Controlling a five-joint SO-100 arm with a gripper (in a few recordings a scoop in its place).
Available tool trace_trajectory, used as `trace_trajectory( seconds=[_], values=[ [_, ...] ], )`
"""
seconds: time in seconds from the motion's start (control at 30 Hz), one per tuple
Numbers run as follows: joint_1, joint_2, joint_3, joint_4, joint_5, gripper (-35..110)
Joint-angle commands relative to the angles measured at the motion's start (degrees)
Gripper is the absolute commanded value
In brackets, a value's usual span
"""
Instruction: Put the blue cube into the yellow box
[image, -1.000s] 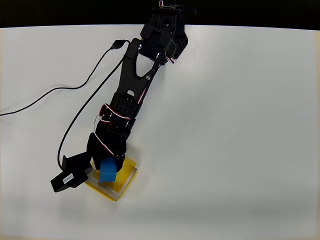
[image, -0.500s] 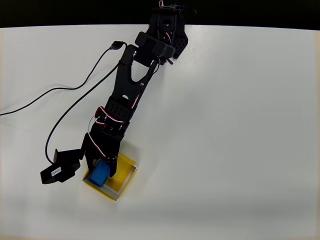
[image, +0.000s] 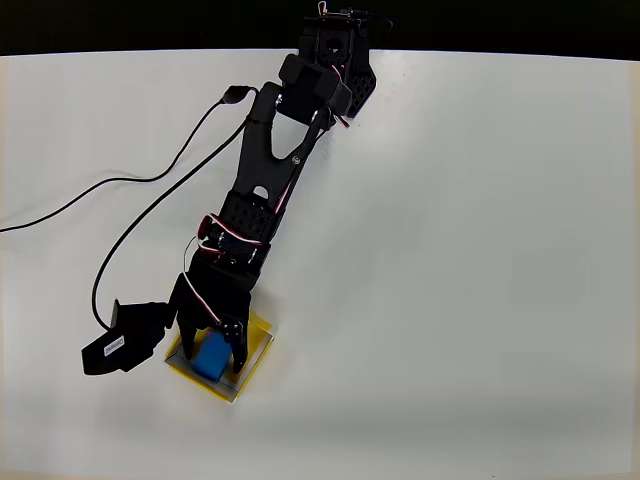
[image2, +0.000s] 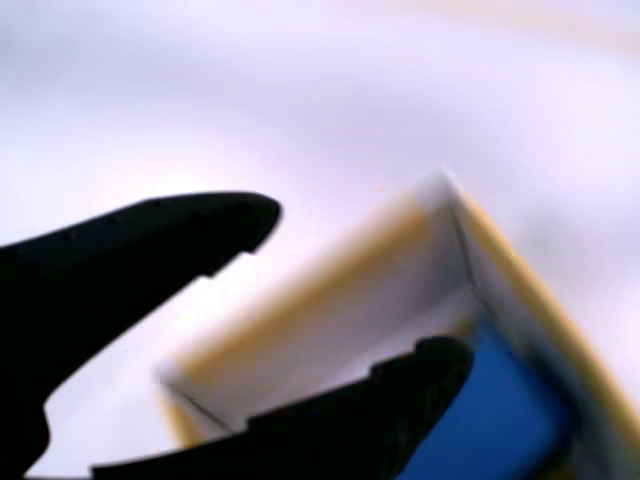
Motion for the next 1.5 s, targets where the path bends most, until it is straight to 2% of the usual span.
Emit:
trace_trajectory(
  seconds=[0.0,0.73,1.13,1.33,1.47],
  values=[
    [-2.02,16.52,0.44,3.96,-0.79,27],
    [-21.97,54.40,33.22,9.05,-1.32,27],
    [-23.03,70.40,49.83,12.57,-3.16,27],
    [-22.32,72.16,56.51,18.19,-1.32,27],
    [-20.30,79.72,63.72,20.30,-2.64,27]
  ],
)
